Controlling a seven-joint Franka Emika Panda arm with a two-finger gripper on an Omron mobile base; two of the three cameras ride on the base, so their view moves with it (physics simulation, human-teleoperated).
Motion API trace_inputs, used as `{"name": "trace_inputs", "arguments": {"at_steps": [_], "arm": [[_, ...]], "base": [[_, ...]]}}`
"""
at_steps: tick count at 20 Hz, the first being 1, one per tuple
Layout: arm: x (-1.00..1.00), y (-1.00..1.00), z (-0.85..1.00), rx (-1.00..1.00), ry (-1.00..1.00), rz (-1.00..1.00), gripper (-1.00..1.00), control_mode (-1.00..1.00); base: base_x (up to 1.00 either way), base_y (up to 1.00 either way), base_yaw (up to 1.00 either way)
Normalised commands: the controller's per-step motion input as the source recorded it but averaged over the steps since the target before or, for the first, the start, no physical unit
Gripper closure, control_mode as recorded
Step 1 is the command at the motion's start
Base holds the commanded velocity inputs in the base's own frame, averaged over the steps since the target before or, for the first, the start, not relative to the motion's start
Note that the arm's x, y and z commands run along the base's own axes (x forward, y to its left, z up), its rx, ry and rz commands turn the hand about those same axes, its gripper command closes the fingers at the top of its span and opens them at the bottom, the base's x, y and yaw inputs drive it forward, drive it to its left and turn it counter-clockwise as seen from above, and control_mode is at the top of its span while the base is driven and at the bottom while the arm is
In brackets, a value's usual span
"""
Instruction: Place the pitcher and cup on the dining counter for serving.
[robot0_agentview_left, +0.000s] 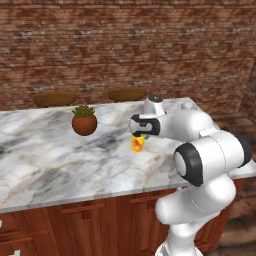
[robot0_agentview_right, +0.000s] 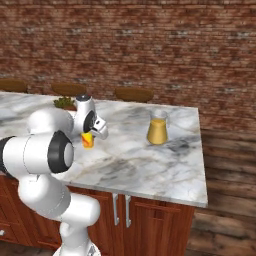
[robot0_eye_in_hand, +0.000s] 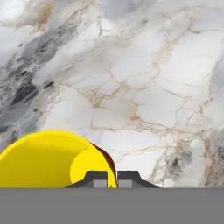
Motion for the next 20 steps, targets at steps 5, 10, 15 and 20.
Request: {"name": "trace_inputs", "arguments": {"at_steps": [5,10,15,20], "arm": [[0.0,0.0,-0.45,0.0,0.0,-0.01,1.0,-1.0],[-0.03,0.03,-0.16,-0.01,-0.05,0.0,1.0,-1.0],[-0.19,0.05,-0.22,-0.08,-0.19,0.0,1.0,-1.0],[0.0,0.0,-0.09,0.0,0.0,0.0,1.0,-1.0]], "base": [[0.0,0.0,0.0],[0.0,0.0,0.0],[0.0,0.0,0.0],[0.0,0.0,0.0]]}}
